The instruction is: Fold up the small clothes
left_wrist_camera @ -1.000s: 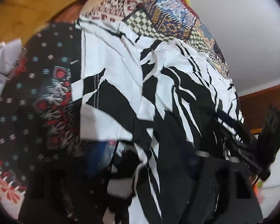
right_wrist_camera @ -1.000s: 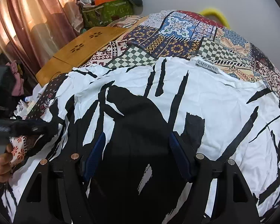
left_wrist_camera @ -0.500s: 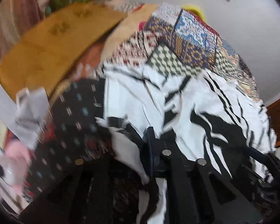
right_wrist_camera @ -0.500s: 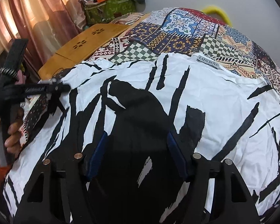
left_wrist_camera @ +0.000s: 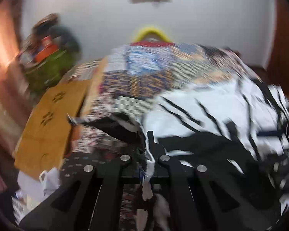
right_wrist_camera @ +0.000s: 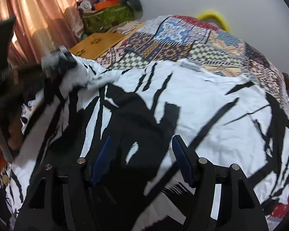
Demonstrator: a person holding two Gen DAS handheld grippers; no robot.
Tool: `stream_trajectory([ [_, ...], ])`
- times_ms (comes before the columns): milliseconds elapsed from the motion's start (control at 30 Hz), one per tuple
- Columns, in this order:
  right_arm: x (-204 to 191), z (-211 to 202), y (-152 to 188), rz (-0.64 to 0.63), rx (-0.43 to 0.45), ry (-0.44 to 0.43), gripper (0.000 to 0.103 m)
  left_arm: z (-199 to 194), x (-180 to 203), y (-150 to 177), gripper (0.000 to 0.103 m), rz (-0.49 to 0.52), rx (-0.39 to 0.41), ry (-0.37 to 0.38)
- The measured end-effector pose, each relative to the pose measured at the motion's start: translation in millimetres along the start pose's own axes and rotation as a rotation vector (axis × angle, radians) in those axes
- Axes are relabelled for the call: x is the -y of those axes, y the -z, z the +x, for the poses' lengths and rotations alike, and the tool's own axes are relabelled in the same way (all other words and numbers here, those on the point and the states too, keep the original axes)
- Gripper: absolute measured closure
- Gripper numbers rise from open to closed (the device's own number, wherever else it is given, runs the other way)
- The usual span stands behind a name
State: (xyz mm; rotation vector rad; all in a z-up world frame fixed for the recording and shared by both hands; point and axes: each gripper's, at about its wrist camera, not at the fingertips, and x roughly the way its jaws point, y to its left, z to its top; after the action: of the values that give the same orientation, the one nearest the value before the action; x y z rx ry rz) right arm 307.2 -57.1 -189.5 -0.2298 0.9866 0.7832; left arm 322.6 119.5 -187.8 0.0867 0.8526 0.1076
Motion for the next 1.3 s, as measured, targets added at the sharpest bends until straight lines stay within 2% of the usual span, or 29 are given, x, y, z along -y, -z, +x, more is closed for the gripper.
stream_trajectory([
  [100, 6.6, -16.9, 1.7, 0.008, 0.026, 0.018, 0.041, 20.5, 20.4, 8.8, 0.101, 0.012, -0.11, 0.088],
  [167, 10.0, -26.1, 4.6, 0.015, 0.039, 0.028, 0.041, 35.8, 24.9, 18.4, 0.1, -0.022, -0.19, 0.145],
  [267, 16.3, -38.5, 10.6, 0.024, 0.052, 0.039, 0.041, 49.9, 25.2, 32.0, 0.1, -0.08, -0.269, 0.182],
  [333, 18.2, -42.5, 12.2, 0.026, 0.055, 0.04, 0.041, 51.1, 23.7, 34.9, 0.1, -0.102, -0.276, 0.183],
  [433, 19.5, -44.8, 12.5, 0.032, 0.057, 0.037, 0.041, 39.6, 18.8, 30.7, 0.092, -0.128, -0.266, 0.184],
  [533, 17.8, -43.8, 7.9, 0.051, 0.066, 0.012, 0.041, 18.8, 9.4, 27.1, 0.064, -0.158, -0.225, 0.185],
  [567, 17.4, -44.2, 6.9, 0.057, 0.069, 0.005, 0.041, 9.4, 5.7, 27.3, 0.05, -0.163, -0.198, 0.17],
  [600, 16.6, -42.0, 3.6, 0.063, 0.071, -0.006, 0.041, 3.6, 4.9, 26.1, 0.046, -0.161, -0.174, 0.153],
  [700, 13.0, -31.3, -7.4, 0.068, 0.071, -0.022, 0.041, -14.6, -5.1, 21.4, 0.042, -0.151, -0.128, 0.107],
  [833, 8.6, -12.7, -22.0, 0.062, 0.057, -0.029, 0.041, -14.2, -30.4, 17.1, 0.037, -0.176, -0.109, 0.065],
  [967, 11.3, 18.2, -42.3, 0.084, 0.017, -0.049, 0.041, 12.8, -47.1, 19.4, 0.037, -0.196, -0.159, 0.04],
  [1200, 14.1, 72.0, -67.4, 0.081, -0.05, -0.04, 0.042, 62.4, -44.6, 37.1, 0.037, -0.219, -0.258, 0.105],
  [1233, 14.6, 78.0, -69.4, 0.075, -0.053, -0.035, 0.045, 66.2, -43.2, 39.7, 0.037, -0.218, -0.264, 0.113],
  [1300, 14.2, 91.4, -72.4, 0.063, -0.071, -0.017, 0.058, 72.6, -39.8, 44.7, 0.037, -0.214, -0.271, 0.118],
])
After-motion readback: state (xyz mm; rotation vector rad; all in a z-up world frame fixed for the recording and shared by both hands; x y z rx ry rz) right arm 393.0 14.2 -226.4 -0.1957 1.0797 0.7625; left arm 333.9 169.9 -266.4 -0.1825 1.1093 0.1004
